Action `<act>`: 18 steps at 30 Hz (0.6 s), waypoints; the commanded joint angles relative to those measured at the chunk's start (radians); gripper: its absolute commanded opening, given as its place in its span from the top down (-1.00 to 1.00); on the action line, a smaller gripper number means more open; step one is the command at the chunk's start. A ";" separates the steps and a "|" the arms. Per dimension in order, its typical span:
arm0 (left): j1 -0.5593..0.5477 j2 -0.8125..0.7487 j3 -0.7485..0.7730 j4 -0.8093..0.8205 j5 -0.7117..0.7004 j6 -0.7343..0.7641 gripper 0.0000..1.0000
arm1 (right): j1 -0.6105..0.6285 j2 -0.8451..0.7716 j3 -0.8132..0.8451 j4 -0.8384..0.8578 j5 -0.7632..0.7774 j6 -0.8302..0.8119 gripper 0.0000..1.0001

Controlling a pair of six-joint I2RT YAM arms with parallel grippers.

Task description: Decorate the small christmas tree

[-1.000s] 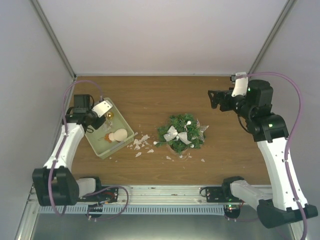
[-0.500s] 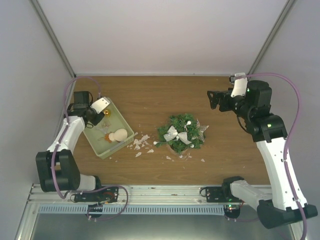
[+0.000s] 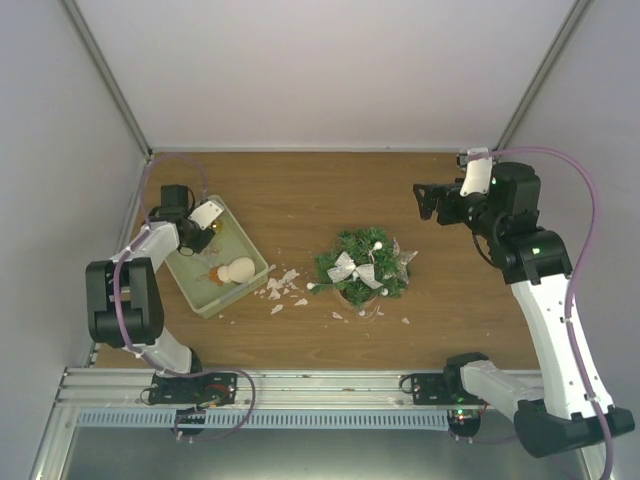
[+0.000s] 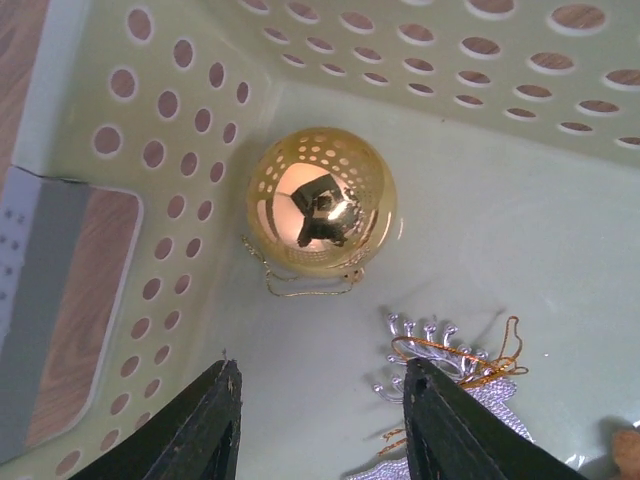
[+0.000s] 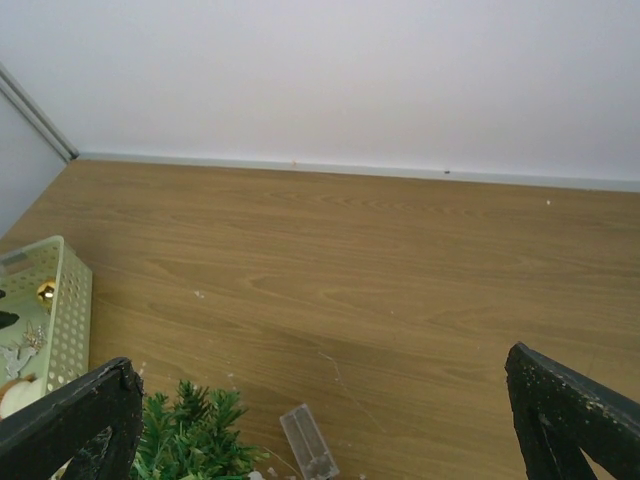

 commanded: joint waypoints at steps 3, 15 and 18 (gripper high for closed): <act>0.008 -0.072 -0.059 0.048 -0.042 0.013 0.06 | -0.008 -0.012 -0.024 0.016 0.002 0.005 -0.96; 0.011 -0.013 -0.024 0.025 0.033 -0.015 0.05 | -0.008 -0.012 -0.035 0.025 -0.003 0.002 -0.97; 0.011 0.009 -0.016 0.034 0.036 -0.018 0.05 | -0.009 -0.014 -0.035 0.022 -0.001 0.002 -0.97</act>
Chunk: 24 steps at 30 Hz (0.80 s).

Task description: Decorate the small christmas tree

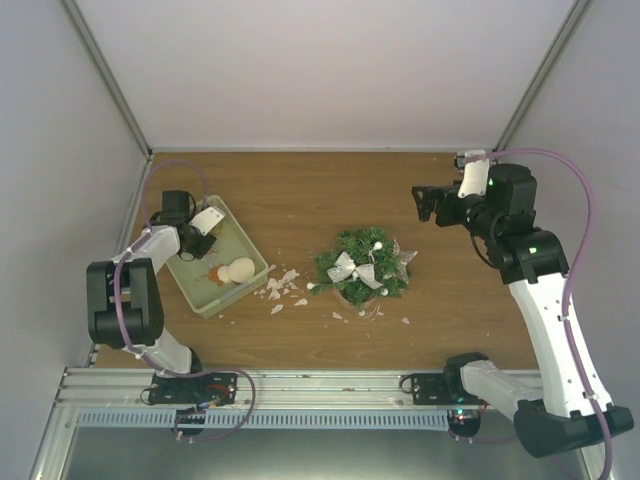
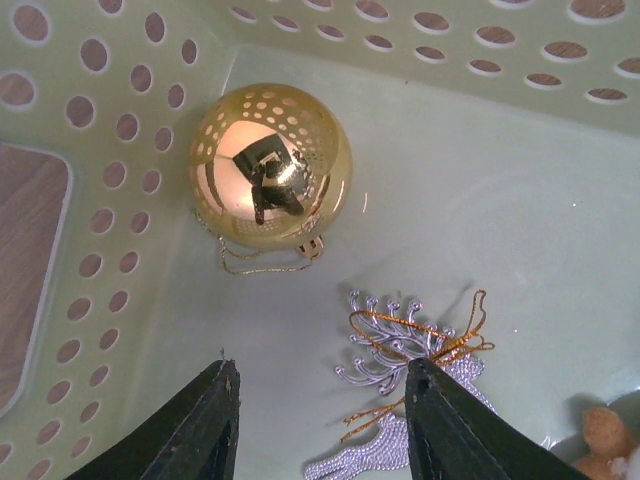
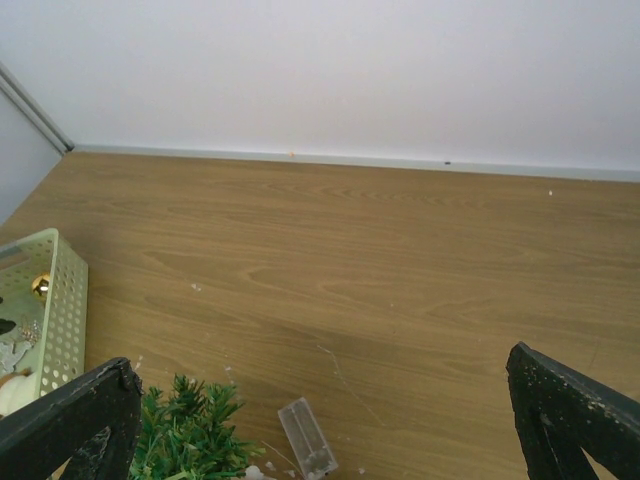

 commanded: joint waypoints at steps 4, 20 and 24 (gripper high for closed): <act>0.009 0.045 0.038 0.041 0.033 -0.023 0.05 | -0.009 -0.009 -0.007 0.011 -0.001 0.000 -0.98; 0.010 0.060 0.057 0.035 0.071 -0.025 1.00 | -0.008 -0.003 -0.014 0.023 -0.012 0.002 -0.98; 0.010 0.063 0.071 0.024 0.043 -0.017 0.42 | -0.008 -0.003 -0.016 0.026 -0.012 0.002 -0.99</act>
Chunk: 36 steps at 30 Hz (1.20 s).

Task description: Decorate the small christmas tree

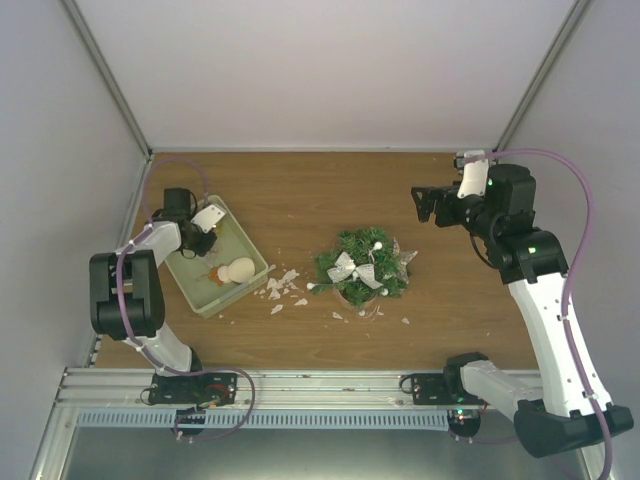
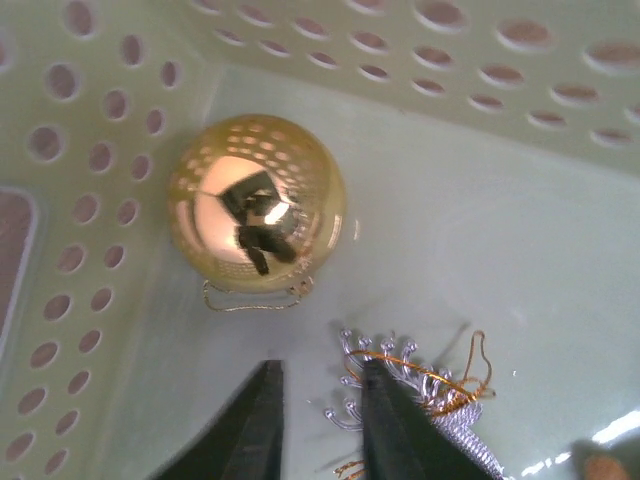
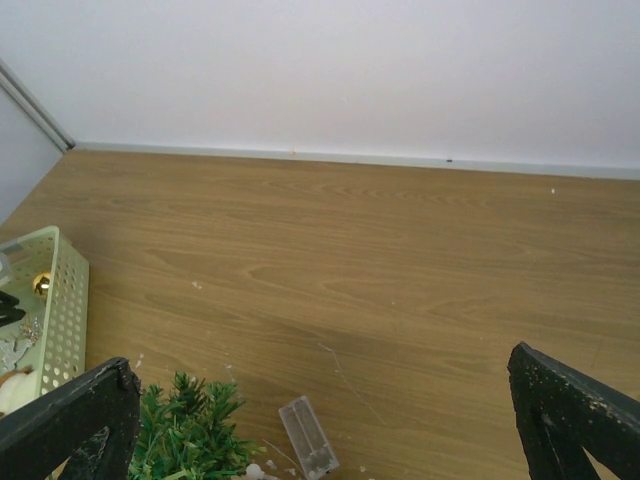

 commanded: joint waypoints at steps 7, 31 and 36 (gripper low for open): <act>0.009 0.005 0.047 -0.005 0.004 0.013 0.04 | -0.008 -0.002 -0.017 0.023 -0.009 0.006 -0.99; 0.007 -0.043 0.194 -0.219 0.170 0.017 1.00 | -0.008 -0.008 -0.015 0.017 -0.003 0.010 -0.99; -0.002 -0.224 0.295 -0.312 0.238 -0.006 1.00 | -0.007 -0.022 0.015 0.011 -0.020 0.007 -0.99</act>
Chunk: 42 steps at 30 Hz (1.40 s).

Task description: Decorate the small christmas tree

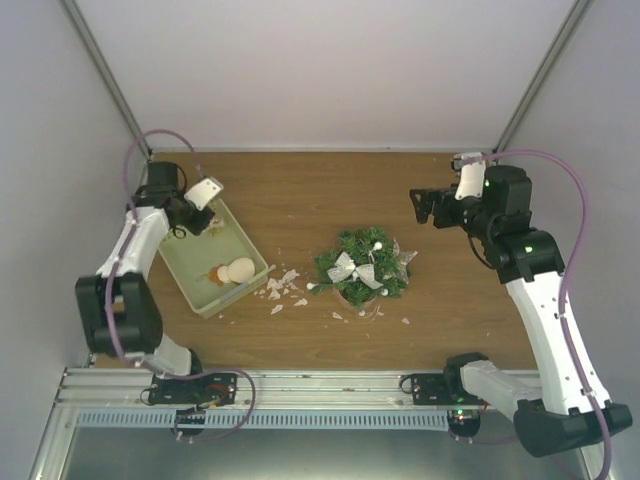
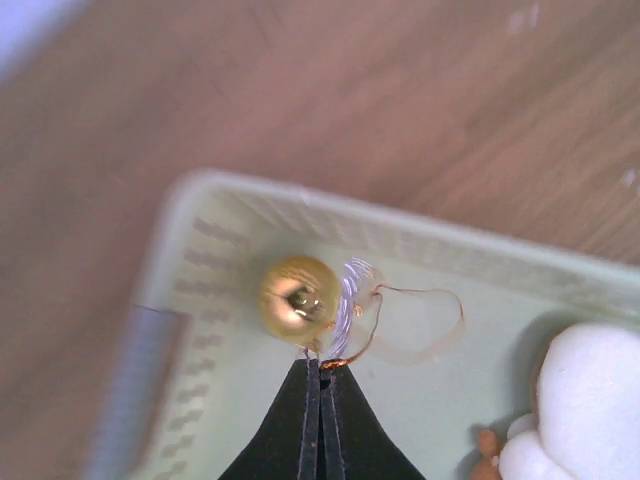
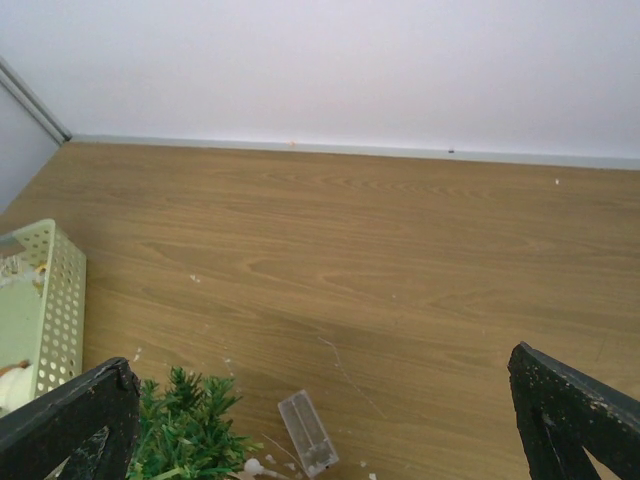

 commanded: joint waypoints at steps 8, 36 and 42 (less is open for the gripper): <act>-0.087 -0.291 0.207 -0.190 0.161 -0.079 1.00 | -0.008 -0.038 0.073 0.007 -0.091 0.004 -0.99; -0.656 -0.114 0.722 -0.262 0.467 -0.324 1.00 | 0.110 -0.123 -0.025 0.172 -0.681 0.032 -0.80; -0.705 -0.106 0.803 -0.276 0.459 -0.333 1.00 | 0.128 -0.102 -0.011 0.137 -0.611 -0.050 -0.83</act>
